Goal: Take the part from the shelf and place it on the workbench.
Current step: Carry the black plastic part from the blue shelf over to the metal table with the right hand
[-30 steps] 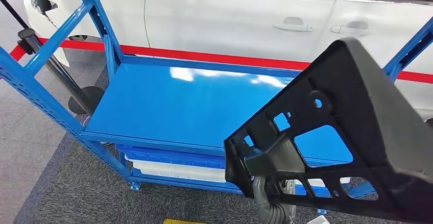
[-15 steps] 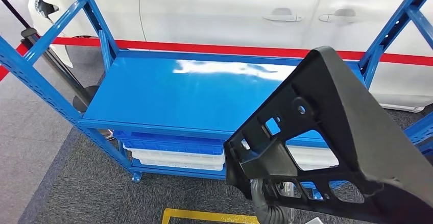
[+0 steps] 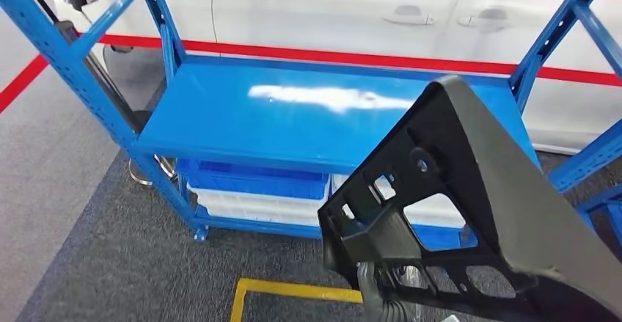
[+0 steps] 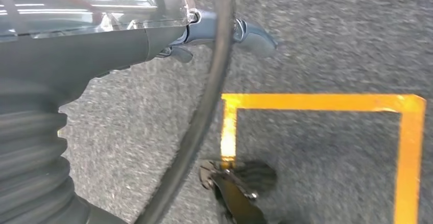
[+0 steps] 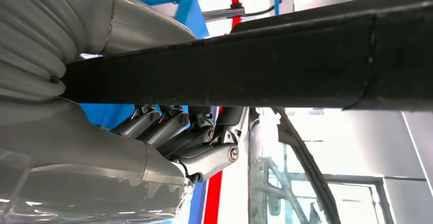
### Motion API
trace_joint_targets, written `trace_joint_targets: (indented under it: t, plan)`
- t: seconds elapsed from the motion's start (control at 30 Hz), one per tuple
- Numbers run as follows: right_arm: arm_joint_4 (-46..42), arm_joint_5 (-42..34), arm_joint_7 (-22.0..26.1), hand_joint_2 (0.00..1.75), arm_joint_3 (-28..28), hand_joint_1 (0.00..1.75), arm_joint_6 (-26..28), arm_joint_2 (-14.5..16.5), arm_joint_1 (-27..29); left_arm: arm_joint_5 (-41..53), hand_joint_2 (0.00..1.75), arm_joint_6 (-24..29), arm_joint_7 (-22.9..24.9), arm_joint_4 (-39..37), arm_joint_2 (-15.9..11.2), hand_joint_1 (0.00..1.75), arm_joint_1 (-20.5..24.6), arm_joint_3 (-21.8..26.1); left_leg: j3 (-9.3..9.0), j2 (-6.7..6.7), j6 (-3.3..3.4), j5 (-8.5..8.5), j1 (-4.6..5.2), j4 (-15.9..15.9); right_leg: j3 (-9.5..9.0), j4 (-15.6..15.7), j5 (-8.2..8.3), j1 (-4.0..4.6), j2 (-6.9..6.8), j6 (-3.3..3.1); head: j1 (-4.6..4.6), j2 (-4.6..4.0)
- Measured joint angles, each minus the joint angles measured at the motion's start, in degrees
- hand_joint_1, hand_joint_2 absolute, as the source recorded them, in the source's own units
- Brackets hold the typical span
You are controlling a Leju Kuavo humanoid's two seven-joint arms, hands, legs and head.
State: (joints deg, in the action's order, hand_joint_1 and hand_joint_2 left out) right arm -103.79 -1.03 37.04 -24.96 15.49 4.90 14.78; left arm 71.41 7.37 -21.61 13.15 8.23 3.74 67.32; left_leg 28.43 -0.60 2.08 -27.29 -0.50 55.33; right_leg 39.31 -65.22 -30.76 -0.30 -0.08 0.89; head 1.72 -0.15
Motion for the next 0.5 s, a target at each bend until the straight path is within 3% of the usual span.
trace_joint_targets:
  t: [0.03,0.07,0.1,0.13,0.2,0.23,0.3,0.37,0.4,0.43,0.5]
  plan:
    - [0.0,0.0,0.0,1.75,0.0,1.75,0.0,0.0,0.0,0.0,1.75,0.0,0.0,0.0,0.0,0.0,0.0,0.0,0.83,-0.07,0.1,0.64,-0.02,0.1,0.53,-3.4,-2.43,-0.25,0.02,0.33,0.01,0.0]
    - [0.0,0.0,0.0,1.75,0.0,1.75,0.0,-0.1,0.0,0.0,1.75,0.0,0.0,0.0,0.0,0.0,0.0,0.0,1.69,-0.1,-0.02,1.28,-0.05,0.2,0.65,-6.3,-3.38,-0.5,0.01,0.65,0.01,0.0]
    - [0.0,0.0,0.0,1.75,0.0,1.75,0.0,-0.1,0.0,0.0,1.75,0.0,0.0,0.0,0.0,0.0,0.0,0.0,2.61,-0.12,-0.18,1.9,-0.11,0.4,0.15,-8.0,-2.85,-0.76,0.01,0.93,0.0,0.0]
    - [0.0,0.0,0.0,1.75,0.0,1.75,0.0,-0.1,0.0,0.0,1.75,-0.1,0.0,0.0,0.0,0.0,0.0,0.0,3.62,-0.14,-0.43,2.44,-0.2,0.8,-1.2,-7.8,-1.29,-1.02,0.0,1.17,0.0,0.0]
    - [0.0,0.0,0.0,1.75,0.0,1.75,0.0,-0.2,0.0,0.0,1.75,-0.1,0.1,0.0,0.0,0.0,0.0,0.0,5.54,-0.12,-1.05,3.23,-0.37,1.9,-6.39,-2.3,1.14,-1.5,0.02,1.51,0.0,0.0]
    - [0.0,0.0,0.0,1.75,0.0,1.75,0.0,-0.2,0.0,0.0,1.75,-0.1,0.1,0.0,0.1,0.0,0.0,0.0,6.31,-0.08,-1.4,3.48,-0.37,2.5,-9.33,1.7,0.87,-1.5,0.1,1.44,0.01,0.0]
    - [0.0,0.0,0.0,1.75,0.0,1.75,0.0,-0.2,0.0,0.0,1.75,-0.1,0.2,0.0,0.1,0.0,0.0,0.0,7.16,-0.01,-2.22,4.14,-0.28,3.3,-12.49,6.8,-0.74,-1.26,0.19,0.79,0.01,0.0]
    - [0.0,0.0,-0.1,1.75,0.0,1.75,0.0,-0.3,0.0,0.0,1.75,-0.1,0.3,0.0,0.1,0.0,-0.1,0.0,7.59,0.03,-3.08,4.99,-0.39,3.3,-12.09,7.5,-0.5,-1.03,0.08,-0.47,0.01,0.0]
    - [0.0,0.0,-0.2,1.75,0.0,1.75,0.0,-0.3,0.1,0.1,1.75,-0.1,0.4,0.0,0.1,0.0,-0.2,0.0,7.98,0.07,-3.41,4.63,-0.52,3.6,-11.52,7.5,0.07,-1.01,-0.01,-1.13,0.02,0.0]
    - [0.0,0.0,-0.3,1.75,0.0,1.75,0.0,-0.3,0.1,0.1,1.75,-0.1,0.6,0.0,0.1,0.0,-0.3,0.0,8.55,0.12,-3.66,3.14,-0.65,4.6,-10.81,7.6,0.74,-1.02,-0.11,-1.79,0.01,0.0]
    - [-0.1,0.1,-0.6,1.75,0.1,1.75,0.0,-0.3,0.2,0.3,1.75,-0.1,0.7,0.0,0.1,0.0,-0.4,0.0,10.12,0.19,-3.96,-2.75,-0.75,9.9,-9.16,7.6,2.13,-0.82,-0.27,-2.62,0.02,0.0]
